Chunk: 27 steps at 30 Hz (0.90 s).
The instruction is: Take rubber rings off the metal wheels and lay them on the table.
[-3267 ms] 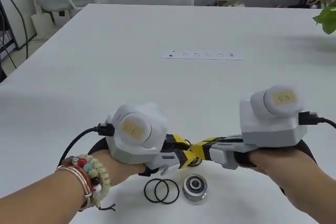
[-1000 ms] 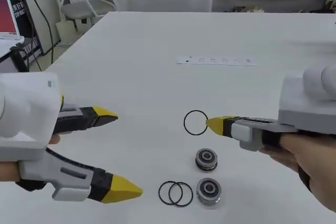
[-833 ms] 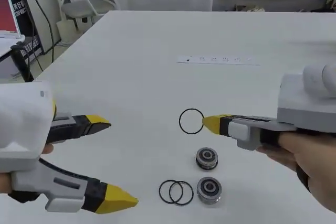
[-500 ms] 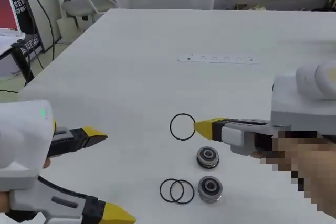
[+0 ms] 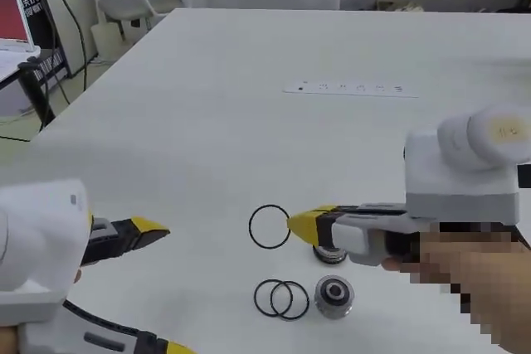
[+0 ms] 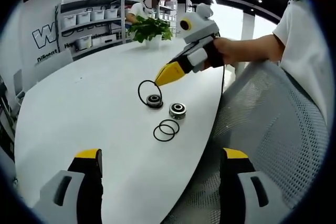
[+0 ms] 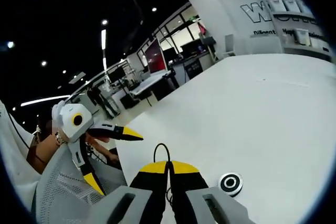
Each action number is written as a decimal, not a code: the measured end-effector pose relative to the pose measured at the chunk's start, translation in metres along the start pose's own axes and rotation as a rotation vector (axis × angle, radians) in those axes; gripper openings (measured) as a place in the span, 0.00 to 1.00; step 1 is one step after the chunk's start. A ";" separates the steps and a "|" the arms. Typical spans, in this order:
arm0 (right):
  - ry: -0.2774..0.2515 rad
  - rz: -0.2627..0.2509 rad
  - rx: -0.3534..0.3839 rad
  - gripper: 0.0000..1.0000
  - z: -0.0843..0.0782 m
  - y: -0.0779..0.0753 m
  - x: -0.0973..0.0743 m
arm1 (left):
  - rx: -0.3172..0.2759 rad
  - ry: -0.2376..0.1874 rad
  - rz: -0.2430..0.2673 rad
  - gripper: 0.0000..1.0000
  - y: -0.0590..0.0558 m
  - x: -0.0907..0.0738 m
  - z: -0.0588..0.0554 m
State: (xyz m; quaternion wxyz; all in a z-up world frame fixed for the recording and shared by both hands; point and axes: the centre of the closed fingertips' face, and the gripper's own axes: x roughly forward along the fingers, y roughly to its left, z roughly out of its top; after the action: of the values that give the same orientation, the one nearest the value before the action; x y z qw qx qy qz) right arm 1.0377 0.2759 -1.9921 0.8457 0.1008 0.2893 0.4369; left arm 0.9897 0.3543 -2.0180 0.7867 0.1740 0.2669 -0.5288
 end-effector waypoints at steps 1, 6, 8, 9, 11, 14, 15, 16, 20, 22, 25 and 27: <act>0.008 0.005 -0.002 0.00 -0.002 0.002 0.001 | -0.001 0.000 -0.003 0.92 -0.001 0.000 -0.001; 0.053 0.027 -0.022 0.00 -0.013 0.008 0.008 | 0.007 0.016 -0.012 0.92 -0.004 0.002 -0.005; 0.070 0.037 -0.029 0.00 -0.018 0.011 0.010 | 0.005 0.009 -0.014 0.92 -0.005 0.002 -0.004; 0.077 0.041 -0.032 0.00 -0.020 0.012 0.011 | 0.001 0.005 -0.013 0.92 -0.005 0.003 -0.004; 0.094 0.049 -0.036 0.00 -0.025 0.014 0.013 | -0.004 0.007 -0.017 0.92 -0.008 0.005 -0.006; 0.132 0.060 -0.052 0.00 -0.035 0.018 0.017 | 0.001 0.021 -0.023 0.92 -0.009 0.004 -0.009; 0.143 0.065 -0.055 0.00 -0.039 0.019 0.019 | 0.003 0.021 -0.023 0.92 -0.009 0.004 -0.009; 0.151 0.069 -0.058 0.00 -0.041 0.020 0.020 | 0.004 0.019 -0.024 0.92 -0.009 0.005 -0.008; 0.196 0.078 -0.073 0.00 -0.053 0.023 0.024 | 0.007 0.014 -0.031 0.91 -0.011 0.006 -0.008; 0.211 0.083 -0.078 0.00 -0.058 0.024 0.025 | 0.015 0.017 -0.031 0.91 -0.011 0.006 -0.008; 0.232 0.087 -0.080 0.00 -0.065 0.024 0.027 | 0.013 0.019 -0.033 0.90 -0.011 0.006 -0.009; 0.249 0.087 -0.086 0.00 -0.070 0.024 0.028 | 0.011 0.020 -0.035 0.90 -0.011 0.006 -0.009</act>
State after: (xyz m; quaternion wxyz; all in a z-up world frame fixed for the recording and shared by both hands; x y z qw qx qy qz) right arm 0.9939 0.3064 -2.0497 0.7871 0.0221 0.3685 0.4942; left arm 0.9789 0.3504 -2.0288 0.7737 0.1788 0.2750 -0.5421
